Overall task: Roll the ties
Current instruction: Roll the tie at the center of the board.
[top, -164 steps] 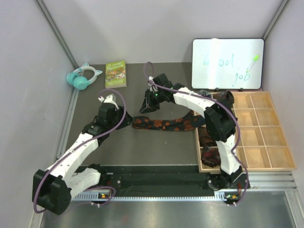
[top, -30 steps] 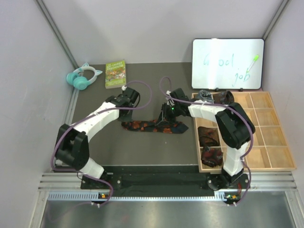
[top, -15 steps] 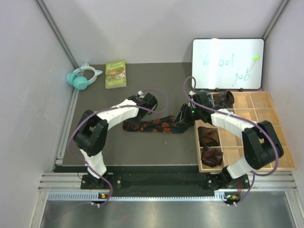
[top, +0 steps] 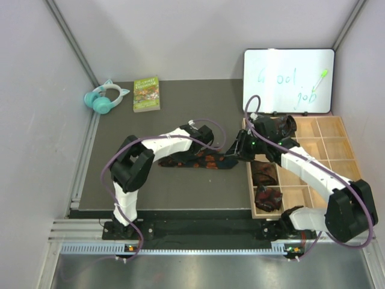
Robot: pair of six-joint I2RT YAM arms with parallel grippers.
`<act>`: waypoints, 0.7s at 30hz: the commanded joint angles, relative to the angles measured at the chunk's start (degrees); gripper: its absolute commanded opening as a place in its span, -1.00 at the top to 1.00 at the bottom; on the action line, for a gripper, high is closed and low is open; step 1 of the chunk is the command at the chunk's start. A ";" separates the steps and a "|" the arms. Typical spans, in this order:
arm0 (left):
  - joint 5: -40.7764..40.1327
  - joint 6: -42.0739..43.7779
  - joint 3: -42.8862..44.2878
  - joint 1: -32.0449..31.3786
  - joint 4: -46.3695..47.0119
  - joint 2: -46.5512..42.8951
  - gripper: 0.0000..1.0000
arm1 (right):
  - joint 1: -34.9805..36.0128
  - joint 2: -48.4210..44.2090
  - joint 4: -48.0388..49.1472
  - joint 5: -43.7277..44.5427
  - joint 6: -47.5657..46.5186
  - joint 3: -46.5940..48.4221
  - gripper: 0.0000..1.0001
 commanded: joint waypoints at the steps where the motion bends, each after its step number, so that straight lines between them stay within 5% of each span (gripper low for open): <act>1: 0.60 -3.22 2.51 -1.56 -0.56 3.93 1.00 | -0.47 -4.83 -2.43 2.65 -0.84 0.12 0.21; 11: 7.36 -3.66 4.01 -2.88 4.27 8.16 0.95 | -1.00 -7.90 -4.28 3.27 -0.84 -0.33 0.17; 21: 13.60 -2.61 5.15 -2.71 8.93 9.83 0.60 | -0.91 -7.91 -4.45 3.27 -0.40 0.11 0.17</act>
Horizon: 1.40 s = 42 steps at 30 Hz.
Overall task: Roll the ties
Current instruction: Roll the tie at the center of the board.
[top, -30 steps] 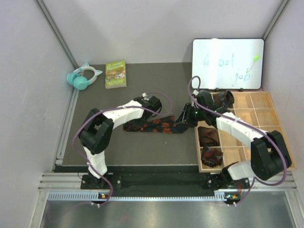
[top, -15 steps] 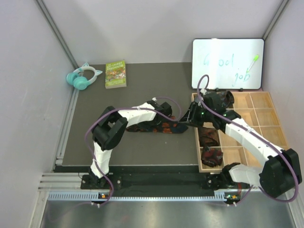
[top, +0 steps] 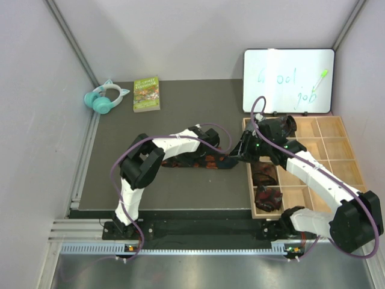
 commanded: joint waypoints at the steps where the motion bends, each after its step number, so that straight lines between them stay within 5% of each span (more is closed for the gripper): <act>1: 10.98 -1.85 0.96 -0.15 10.33 3.07 0.56 | -0.54 -1.70 0.53 0.49 -0.42 0.57 0.17; 5: 13.44 -1.76 0.69 0.11 12.00 2.55 0.12 | -0.45 -1.70 -0.35 0.93 -0.42 1.27 0.17; 12: 21.88 -0.88 0.43 3.27 14.73 -1.75 -0.07 | -0.54 -1.26 -0.52 1.28 0.20 2.42 0.17; 26: 38.22 -0.61 -7.20 17.05 16.92 -24.42 -0.25 | 3.85 6.46 3.25 0.75 3.53 8.48 0.17; 33: 43.31 -1.32 -21.70 28.84 24.30 -38.83 -0.35 | 12.90 18.15 7.29 0.40 6.61 17.00 0.17; 42: 56.16 -2.55 -34.28 39.57 36.79 -42.19 -0.35 | 18.80 37.40 11.60 -4.51 9.25 30.10 0.26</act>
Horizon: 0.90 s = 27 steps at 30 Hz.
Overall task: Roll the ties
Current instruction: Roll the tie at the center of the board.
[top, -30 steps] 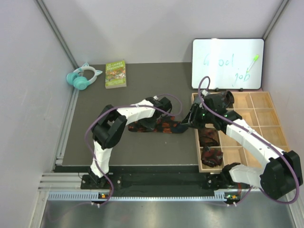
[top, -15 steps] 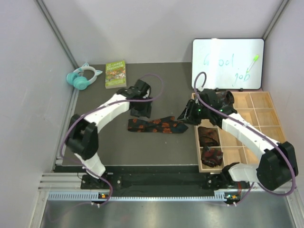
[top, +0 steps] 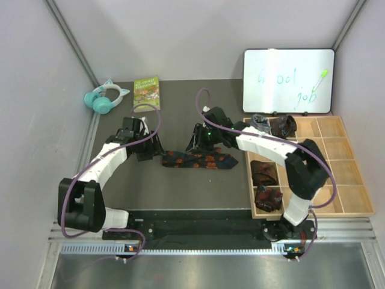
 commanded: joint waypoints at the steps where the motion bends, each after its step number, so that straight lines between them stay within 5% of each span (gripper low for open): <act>1: 7.57 -1.26 -2.44 2.68 9.05 -1.65 -0.35 | 1.29 6.61 4.87 -3.97 2.36 6.38 0.28; 27: 10.30 -8.11 -13.87 3.30 25.32 1.96 -0.26 | 1.99 20.07 12.52 -8.37 4.57 7.19 0.50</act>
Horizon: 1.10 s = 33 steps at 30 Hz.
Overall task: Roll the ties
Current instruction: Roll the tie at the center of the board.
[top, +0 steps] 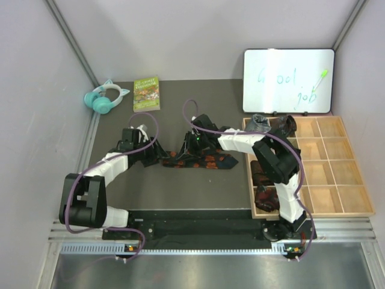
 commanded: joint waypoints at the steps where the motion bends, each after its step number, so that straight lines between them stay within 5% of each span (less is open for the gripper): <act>1: 1.71 -0.47 -1.04 0.24 5.67 0.69 -0.26 | 0.66 1.53 1.90 -0.20 -0.64 1.20 0.50; 24: 1.54 -4.86 -8.50 -0.99 16.83 4.57 0.03 | -1.80 5.58 3.39 -1.17 -1.61 0.14 0.53; 33: -8.21 -6.62 -9.04 -5.37 13.06 -2.65 0.52 | -1.89 5.58 3.57 -1.34 -1.25 0.41 0.53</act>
